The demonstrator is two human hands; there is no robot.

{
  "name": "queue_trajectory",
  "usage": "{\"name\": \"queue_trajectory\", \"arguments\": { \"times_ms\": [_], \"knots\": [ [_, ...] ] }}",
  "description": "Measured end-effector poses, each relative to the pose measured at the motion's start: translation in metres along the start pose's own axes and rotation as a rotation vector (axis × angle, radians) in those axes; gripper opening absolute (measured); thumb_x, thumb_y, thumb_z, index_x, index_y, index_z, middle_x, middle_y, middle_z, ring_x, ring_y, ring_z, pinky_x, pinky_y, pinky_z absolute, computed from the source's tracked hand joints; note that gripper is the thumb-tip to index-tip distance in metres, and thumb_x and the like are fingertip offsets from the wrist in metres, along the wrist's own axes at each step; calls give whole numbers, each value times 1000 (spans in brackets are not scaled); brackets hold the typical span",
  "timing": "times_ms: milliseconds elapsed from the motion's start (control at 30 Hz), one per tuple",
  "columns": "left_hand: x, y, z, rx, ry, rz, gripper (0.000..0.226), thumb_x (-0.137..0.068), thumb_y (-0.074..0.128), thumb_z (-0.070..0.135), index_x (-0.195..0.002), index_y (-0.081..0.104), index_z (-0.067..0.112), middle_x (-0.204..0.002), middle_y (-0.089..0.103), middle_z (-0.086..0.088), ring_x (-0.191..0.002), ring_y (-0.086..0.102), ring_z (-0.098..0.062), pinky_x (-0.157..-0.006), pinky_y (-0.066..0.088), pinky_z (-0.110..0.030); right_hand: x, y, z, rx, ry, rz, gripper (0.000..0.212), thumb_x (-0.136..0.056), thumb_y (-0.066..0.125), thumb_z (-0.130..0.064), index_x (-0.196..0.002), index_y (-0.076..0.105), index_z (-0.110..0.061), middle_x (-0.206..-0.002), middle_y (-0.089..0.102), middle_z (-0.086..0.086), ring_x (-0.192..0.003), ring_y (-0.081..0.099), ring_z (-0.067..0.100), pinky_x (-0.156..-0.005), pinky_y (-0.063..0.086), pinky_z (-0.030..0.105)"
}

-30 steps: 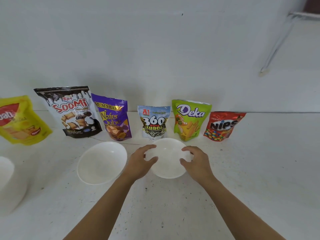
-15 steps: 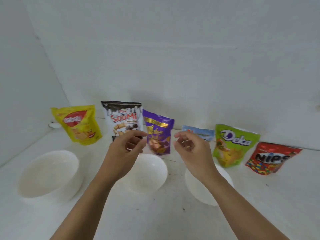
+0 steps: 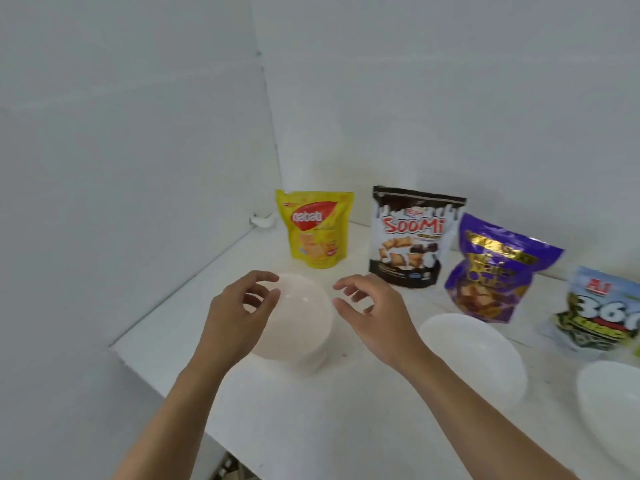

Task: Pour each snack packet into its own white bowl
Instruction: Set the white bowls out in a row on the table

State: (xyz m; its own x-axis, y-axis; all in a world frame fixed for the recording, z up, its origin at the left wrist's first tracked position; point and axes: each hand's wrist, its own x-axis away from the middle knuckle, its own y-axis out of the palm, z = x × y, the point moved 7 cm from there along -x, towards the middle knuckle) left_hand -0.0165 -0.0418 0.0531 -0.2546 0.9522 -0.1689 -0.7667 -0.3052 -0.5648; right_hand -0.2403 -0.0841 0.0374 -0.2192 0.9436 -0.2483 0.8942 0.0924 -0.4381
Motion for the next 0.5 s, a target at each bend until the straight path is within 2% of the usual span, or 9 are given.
{"name": "queue_trajectory", "arguments": {
  "times_ms": [167, 333, 433, 500],
  "knots": [
    [-8, -26, -57, -152, -41, 27, 21, -91, 72, 27, -106, 65, 39, -103, 63, 6, -89, 58, 0, -71, 37, -8, -12, 54, 17, 77, 133, 1, 14, -88, 71, -27, -100, 69, -35, -108, 51, -5, -101, 54, 11, -82, 38, 20],
    [-12, -14, -89, -87, -96, -47, 25, -94, 67, 28, -111, 63, 46, -113, 57, 5, -96, 57, 1, -75, 37, -6, -13, 78, 39, 166, 284, -10, 19, -87, 71, -23, -104, 69, -31, -110, 44, -2, -107, 53, 16, -83, 38, 23],
    [-16, -4, -92, -47, -101, -82, 27, -93, 69, 31, -112, 64, 49, -116, 53, 10, -108, 56, -10, -90, 43, -21, -12, 84, 46, 194, 350, -32, 24, -87, 68, -18, -107, 68, -31, -111, 44, -2, -106, 53, 16, -76, 40, 22],
    [-17, 4, -93, -49, -119, -128, 28, -91, 71, 29, -110, 66, 48, -119, 53, 10, -112, 54, -11, -100, 43, -29, -12, 84, 48, 192, 376, -48, 31, -85, 63, -9, -108, 67, -30, -111, 44, -2, -99, 52, 15, -69, 41, 18]
  ]
}}
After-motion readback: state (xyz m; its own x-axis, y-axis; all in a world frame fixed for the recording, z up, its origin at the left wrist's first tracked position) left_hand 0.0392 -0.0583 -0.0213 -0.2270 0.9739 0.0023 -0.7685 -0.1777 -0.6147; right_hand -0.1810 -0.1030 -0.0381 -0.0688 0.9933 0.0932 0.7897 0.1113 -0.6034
